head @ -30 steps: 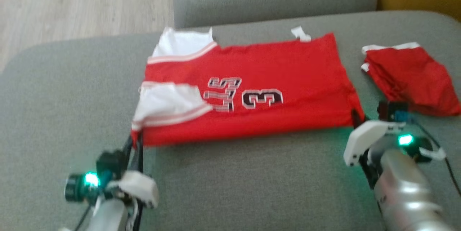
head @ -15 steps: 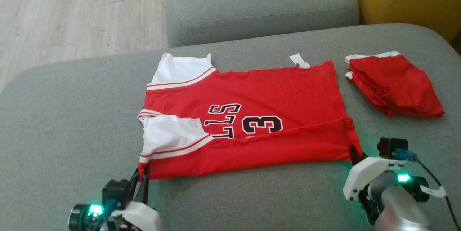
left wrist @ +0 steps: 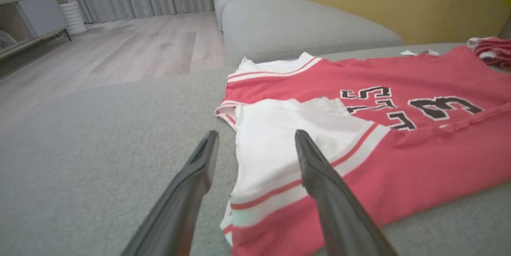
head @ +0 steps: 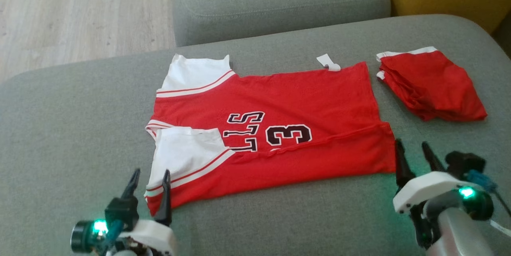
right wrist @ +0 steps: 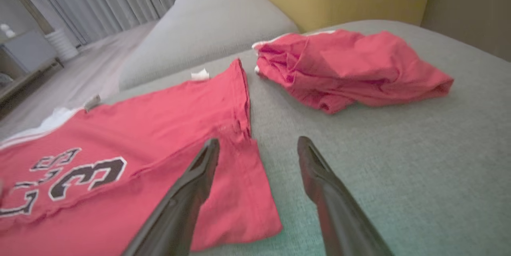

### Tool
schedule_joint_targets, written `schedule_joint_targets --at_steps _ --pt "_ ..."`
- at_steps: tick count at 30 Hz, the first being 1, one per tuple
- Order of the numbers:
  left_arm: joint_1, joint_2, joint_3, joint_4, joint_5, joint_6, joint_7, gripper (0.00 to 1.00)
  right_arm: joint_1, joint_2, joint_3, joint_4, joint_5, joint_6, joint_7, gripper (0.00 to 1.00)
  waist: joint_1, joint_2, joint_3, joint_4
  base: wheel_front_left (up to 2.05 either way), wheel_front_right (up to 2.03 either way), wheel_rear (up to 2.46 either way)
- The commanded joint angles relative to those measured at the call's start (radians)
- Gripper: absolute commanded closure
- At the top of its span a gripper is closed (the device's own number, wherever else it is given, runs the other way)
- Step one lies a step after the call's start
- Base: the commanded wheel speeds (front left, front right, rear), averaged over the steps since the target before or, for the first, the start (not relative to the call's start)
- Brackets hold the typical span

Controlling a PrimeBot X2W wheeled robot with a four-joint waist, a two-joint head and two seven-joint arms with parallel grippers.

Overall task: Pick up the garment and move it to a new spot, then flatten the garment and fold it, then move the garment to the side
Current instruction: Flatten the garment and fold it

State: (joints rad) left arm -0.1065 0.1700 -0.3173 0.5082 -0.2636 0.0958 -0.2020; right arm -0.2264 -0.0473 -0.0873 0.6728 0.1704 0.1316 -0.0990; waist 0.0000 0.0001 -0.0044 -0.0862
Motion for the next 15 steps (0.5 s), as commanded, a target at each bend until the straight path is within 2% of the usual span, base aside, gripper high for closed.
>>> schedule_joint_targets --at_steps 1,8,15 --pt "-0.064 0.013 0.044 -0.04 -0.004 0.007 -0.021 0.0 -0.019 -0.003 0.033 -0.059 0.028 -0.001 -0.023 0.0 0.0 -0.0001 0.006 -0.004 0.0 0.0 0.0" --pt "-0.099 0.014 0.071 -0.124 0.005 0.012 -0.057 0.0 0.026 -0.003 0.076 -0.219 0.076 -0.001 -0.086 0.0 0.0 -0.0001 0.041 -0.02 0.0 0.0 0.0" --pt "-0.214 0.055 0.078 -0.188 0.02 -0.042 -0.057 0.0 0.016 -0.003 0.094 -0.317 0.105 -0.001 -0.112 0.0 0.0 -0.0001 0.104 -0.057 0.0 0.0 0.0"
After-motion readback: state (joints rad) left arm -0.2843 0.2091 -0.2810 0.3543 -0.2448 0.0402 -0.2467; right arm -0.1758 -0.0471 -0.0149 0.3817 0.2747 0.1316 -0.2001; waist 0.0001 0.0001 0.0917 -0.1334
